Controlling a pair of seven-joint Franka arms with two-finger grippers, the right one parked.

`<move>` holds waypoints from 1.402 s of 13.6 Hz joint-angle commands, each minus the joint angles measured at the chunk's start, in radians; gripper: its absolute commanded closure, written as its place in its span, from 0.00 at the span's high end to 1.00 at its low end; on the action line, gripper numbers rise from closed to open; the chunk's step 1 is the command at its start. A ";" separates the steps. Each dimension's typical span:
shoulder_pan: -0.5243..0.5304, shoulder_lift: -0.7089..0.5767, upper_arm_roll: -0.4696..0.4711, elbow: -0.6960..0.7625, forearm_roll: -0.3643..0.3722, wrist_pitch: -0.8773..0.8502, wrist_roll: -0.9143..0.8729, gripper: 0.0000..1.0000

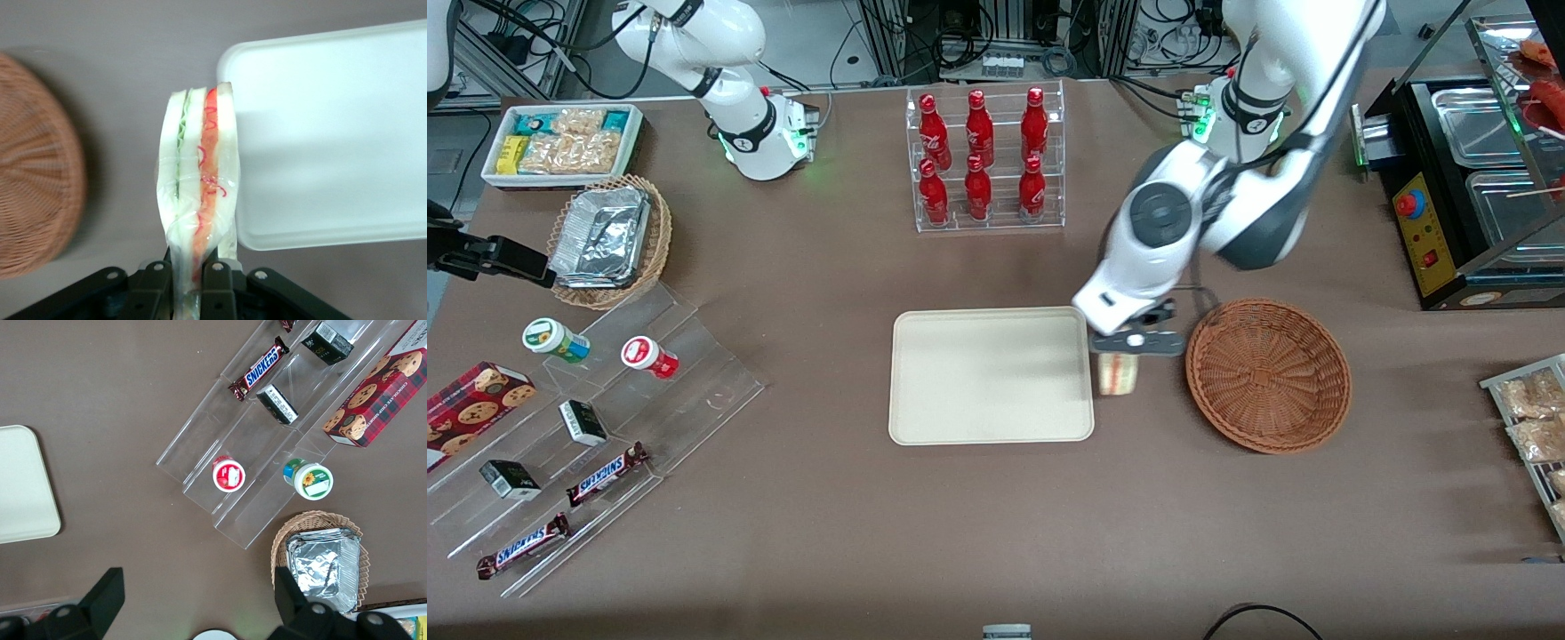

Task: Place sandwich from basket to tray
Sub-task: 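Lift the sandwich and carry it with the left gripper over the tray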

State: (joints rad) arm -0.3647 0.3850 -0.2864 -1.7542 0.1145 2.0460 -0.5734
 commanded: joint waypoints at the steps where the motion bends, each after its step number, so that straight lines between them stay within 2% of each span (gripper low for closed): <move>1: -0.062 0.158 0.007 0.168 0.005 -0.033 -0.014 0.00; 4: -0.121 0.265 0.009 0.268 0.007 -0.033 -0.035 0.00; 7: -0.128 0.327 0.012 0.307 0.014 -0.026 -0.105 0.00; 13: -0.128 0.354 0.015 0.326 0.019 -0.020 -0.120 0.00; 19: -0.129 0.384 0.015 0.335 0.059 0.008 -0.160 0.00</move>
State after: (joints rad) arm -0.4796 0.7478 -0.2787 -1.4573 0.1498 2.0558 -0.7000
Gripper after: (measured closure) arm 0.850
